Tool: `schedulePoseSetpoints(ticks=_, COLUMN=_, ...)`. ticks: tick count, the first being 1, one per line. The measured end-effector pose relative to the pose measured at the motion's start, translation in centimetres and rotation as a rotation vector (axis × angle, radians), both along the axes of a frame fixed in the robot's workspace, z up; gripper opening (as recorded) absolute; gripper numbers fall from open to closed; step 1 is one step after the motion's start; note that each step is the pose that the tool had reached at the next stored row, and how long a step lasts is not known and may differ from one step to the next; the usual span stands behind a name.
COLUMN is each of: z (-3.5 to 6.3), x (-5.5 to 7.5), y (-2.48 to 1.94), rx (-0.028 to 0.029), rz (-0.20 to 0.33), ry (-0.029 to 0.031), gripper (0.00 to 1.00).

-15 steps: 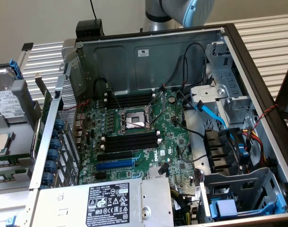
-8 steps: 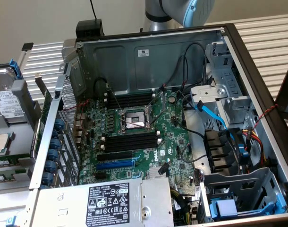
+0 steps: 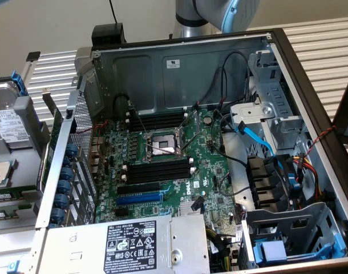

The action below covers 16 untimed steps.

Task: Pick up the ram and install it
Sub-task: 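Pick up the ram and move it above insertion slot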

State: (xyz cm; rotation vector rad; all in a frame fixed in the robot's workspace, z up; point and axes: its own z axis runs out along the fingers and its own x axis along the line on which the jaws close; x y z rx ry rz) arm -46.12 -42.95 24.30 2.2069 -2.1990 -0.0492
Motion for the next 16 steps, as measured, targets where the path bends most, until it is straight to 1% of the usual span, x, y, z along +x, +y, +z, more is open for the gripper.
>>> schedulePoseSetpoints(ticks=5, z=-0.92, x=0.1, y=-0.01, rx=0.0000, rz=0.000, ry=-0.0003, gripper=0.42)
schedulePoseSetpoints(ticks=8, z=-1.42, x=0.1, y=-0.04, rx=0.0000, rz=0.000, ry=-0.0035, gripper=0.42)
schedulePoseSetpoints(ticks=11, z=-1.81, x=0.1, y=-0.06, rx=0.0000, rz=0.000, ry=-0.0090, gripper=0.42)
schedulePoseSetpoints(ticks=12, z=-1.93, x=0.1, y=-0.06, rx=0.0000, rz=0.000, ry=-0.0099, gripper=0.42)
schedulePoseSetpoints(ticks=16, z=-2.11, x=0.1, y=-0.13, rx=-0.0022, rz=0.003, ry=-0.0102, gripper=0.42)
